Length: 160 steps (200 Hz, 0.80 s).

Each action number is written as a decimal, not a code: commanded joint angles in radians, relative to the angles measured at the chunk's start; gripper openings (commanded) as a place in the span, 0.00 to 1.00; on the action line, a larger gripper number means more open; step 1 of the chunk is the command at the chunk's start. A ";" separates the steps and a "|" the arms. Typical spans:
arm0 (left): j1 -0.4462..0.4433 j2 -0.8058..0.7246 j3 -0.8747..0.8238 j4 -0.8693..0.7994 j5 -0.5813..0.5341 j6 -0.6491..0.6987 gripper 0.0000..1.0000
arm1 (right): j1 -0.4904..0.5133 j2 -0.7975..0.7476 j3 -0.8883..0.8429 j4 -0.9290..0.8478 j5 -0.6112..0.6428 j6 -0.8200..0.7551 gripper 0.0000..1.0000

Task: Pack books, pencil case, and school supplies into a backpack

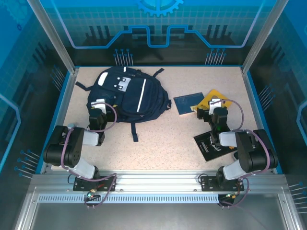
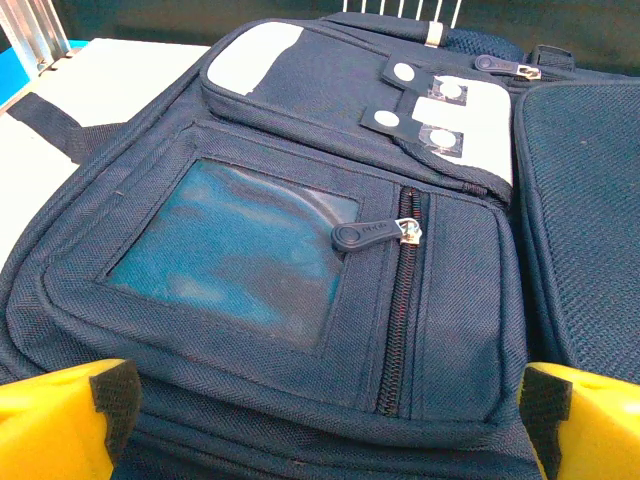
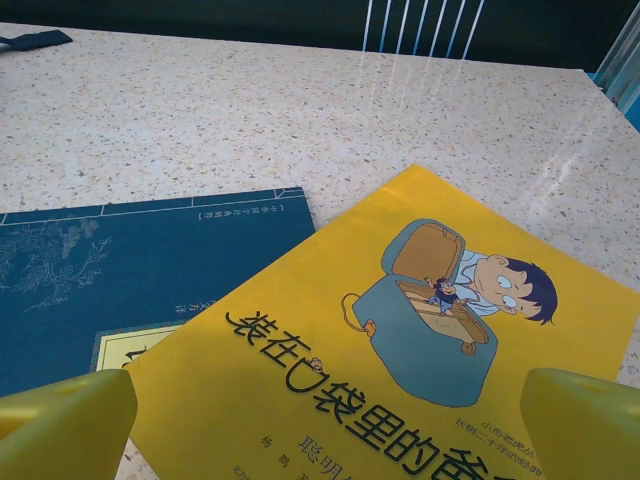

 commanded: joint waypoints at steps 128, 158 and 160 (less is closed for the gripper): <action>-0.001 -0.010 0.011 0.001 0.022 0.014 0.99 | -0.006 0.006 0.020 0.001 0.003 0.009 1.00; -0.002 -0.033 -0.004 0.011 0.002 0.010 0.99 | -0.006 -0.015 0.029 -0.026 -0.035 -0.006 1.00; -0.002 -0.040 -0.005 0.007 -0.002 0.008 0.99 | -0.006 -0.019 0.031 -0.031 -0.038 -0.008 1.00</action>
